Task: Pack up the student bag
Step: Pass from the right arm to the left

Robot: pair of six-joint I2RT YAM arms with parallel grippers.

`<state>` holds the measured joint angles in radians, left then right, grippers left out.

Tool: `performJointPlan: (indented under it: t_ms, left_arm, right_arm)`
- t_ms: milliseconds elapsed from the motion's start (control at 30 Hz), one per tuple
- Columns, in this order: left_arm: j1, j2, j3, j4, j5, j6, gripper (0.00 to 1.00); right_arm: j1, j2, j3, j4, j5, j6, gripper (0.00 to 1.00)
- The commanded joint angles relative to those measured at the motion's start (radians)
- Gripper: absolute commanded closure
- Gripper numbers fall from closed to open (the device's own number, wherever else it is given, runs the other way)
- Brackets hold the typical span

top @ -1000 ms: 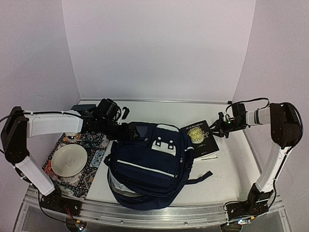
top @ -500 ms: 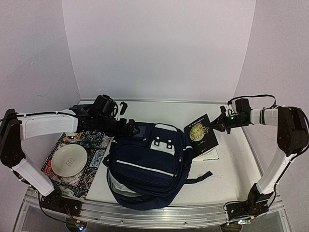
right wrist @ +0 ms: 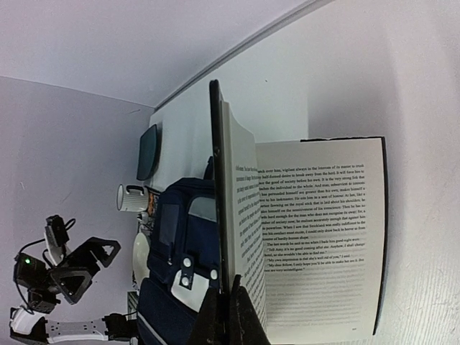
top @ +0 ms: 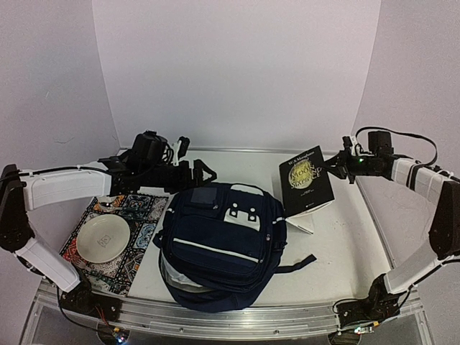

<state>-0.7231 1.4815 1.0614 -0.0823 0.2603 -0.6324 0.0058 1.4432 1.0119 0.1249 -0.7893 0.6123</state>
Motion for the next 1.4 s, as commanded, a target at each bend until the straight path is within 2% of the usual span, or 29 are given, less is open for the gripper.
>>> performJointPlan:
  t_ms: [0,167,533,967,1200,1367]
  left_arm:
    - [0.004,0.076,0.055,0.156,0.137,-0.075,0.00]
    - [0.000,0.145,0.082,0.239,0.218,-0.124,0.00]
    - [-0.012,0.210,0.146,0.311,0.251,-0.166,0.00]
    - [-0.013,0.254,0.134,0.581,0.357,-0.301,0.01]
    - [-0.013,0.256,0.073,0.832,0.420,-0.423,0.14]
    - [-0.013,0.211,-0.003,0.963,0.410,-0.475,0.31]
  right_arm:
    - [0.020,-0.124,0.010,0.147,-0.102,0.122,1.00]
    - [0.100,-0.159,-0.010,0.262,-0.081,0.213,1.00]
    - [0.288,-0.143,0.018,0.438,-0.015,0.309,1.00]
    - [0.408,-0.105,0.040,0.601,-0.008,0.394,1.00]
    - [0.455,-0.065,0.022,0.679,0.010,0.422,1.00]
    - [0.466,-0.027,0.008,0.696,0.013,0.423,1.00]
